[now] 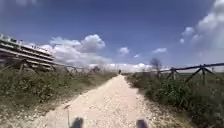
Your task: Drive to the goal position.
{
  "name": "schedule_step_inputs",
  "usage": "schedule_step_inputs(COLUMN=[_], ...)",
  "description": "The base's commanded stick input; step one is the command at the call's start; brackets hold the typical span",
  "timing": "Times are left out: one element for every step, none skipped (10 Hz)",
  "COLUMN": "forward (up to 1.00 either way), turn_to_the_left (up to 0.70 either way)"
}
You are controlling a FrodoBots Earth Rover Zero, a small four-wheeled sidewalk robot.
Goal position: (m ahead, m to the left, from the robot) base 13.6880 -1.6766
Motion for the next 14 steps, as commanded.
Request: schedule_step_inputs(forward=[0.56,0.56,0.56,0.56,0.56,0.56,0.55,0.54,0.52,0.5,0.49,0.47,0.46,0.45], turn_to_the_left=[0.0,0.0,-0.13,-0.51,-0.56,-0.24,0.0,0.0,0.0,0.0,0.0,0.0,0.0,0.0])
